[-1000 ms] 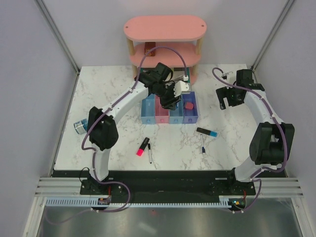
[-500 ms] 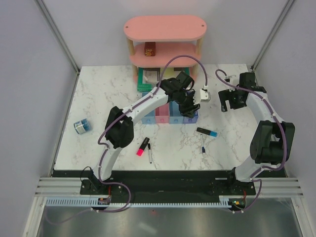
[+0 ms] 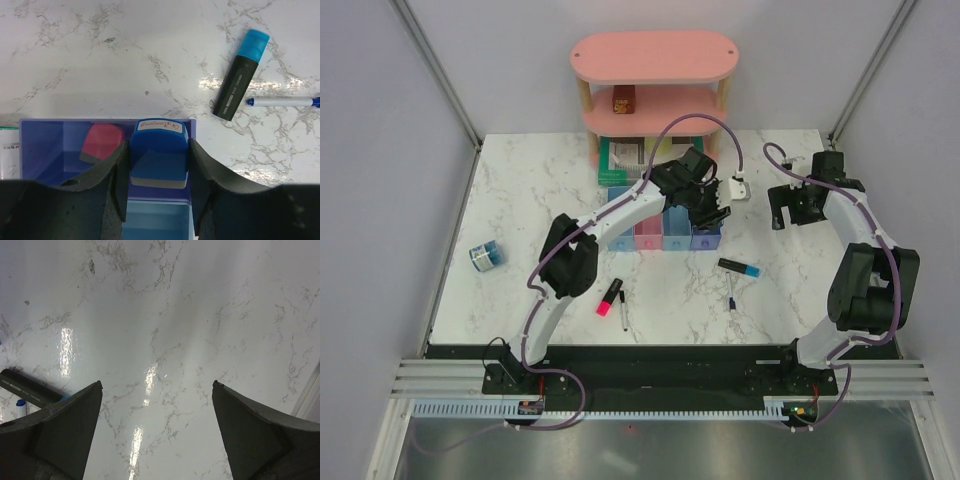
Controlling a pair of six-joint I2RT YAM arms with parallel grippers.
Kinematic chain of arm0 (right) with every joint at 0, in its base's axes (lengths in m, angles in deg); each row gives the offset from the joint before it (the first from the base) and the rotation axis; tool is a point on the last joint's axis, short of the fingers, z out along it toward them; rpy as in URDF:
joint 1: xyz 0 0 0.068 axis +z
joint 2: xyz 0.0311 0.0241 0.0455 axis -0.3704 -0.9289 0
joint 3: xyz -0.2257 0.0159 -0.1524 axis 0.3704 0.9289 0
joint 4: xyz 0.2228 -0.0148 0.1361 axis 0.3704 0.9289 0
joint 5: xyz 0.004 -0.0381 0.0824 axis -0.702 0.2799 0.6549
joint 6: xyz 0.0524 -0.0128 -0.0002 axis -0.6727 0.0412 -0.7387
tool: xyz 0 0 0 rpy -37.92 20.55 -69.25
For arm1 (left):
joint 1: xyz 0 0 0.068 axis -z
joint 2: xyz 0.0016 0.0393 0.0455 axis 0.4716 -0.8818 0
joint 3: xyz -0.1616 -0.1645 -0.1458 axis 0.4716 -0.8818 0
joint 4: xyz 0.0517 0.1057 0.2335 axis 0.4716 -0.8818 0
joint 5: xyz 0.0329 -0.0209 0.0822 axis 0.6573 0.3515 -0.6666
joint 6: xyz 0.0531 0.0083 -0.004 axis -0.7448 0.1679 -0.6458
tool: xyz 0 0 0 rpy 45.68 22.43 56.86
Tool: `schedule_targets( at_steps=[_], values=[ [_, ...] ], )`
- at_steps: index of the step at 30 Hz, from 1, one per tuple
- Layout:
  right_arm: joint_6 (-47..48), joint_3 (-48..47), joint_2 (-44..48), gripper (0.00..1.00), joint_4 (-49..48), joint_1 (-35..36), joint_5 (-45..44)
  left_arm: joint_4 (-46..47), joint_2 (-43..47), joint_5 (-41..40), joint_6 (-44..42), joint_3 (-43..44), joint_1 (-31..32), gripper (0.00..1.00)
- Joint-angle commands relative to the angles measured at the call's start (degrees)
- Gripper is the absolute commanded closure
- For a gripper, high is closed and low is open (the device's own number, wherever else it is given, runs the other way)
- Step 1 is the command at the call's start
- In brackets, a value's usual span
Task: Sort the stationery into containers
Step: Place the stationery in the storage box.
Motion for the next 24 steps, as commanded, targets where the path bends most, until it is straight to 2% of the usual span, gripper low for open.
schedule_targets(
  at_steps=[1, 13, 15, 21, 23, 24],
  values=[
    [0.4, 0.5, 0.2, 0.02, -1.6, -0.8, 1.9, 3.7, -2.5, -1.7, 1.7, 1.4, 0.2, 0.92],
    [0.4, 1.6, 0.0, 0.02, -1.8, -1.4, 3.6, 5.3, -7.3, -8.2, -2.1, -0.8, 0.1, 0.93],
    [0.3, 1.6, 0.0, 0.02, -1.9, -1.4, 3.6, 5.3, -7.5, -8.6, -2.5, -1.1, 0.1, 0.91],
    [0.3, 1.8, -0.3, 0.02, -1.8, -1.5, 4.5, 6.1, -6.1, -9.6, -2.4, -2.7, 0.1, 0.68],
    [0.3, 1.8, -0.4, 0.02, -1.5, -1.6, 4.9, 6.7, -5.5, -9.8, -2.0, -3.1, 0.0, 0.51],
    [0.5, 1.7, -0.5, 0.02, -1.3, -1.6, 5.1, 7.2, -5.0, -9.8, -1.6, -3.3, 0.0, 0.48]
  ],
)
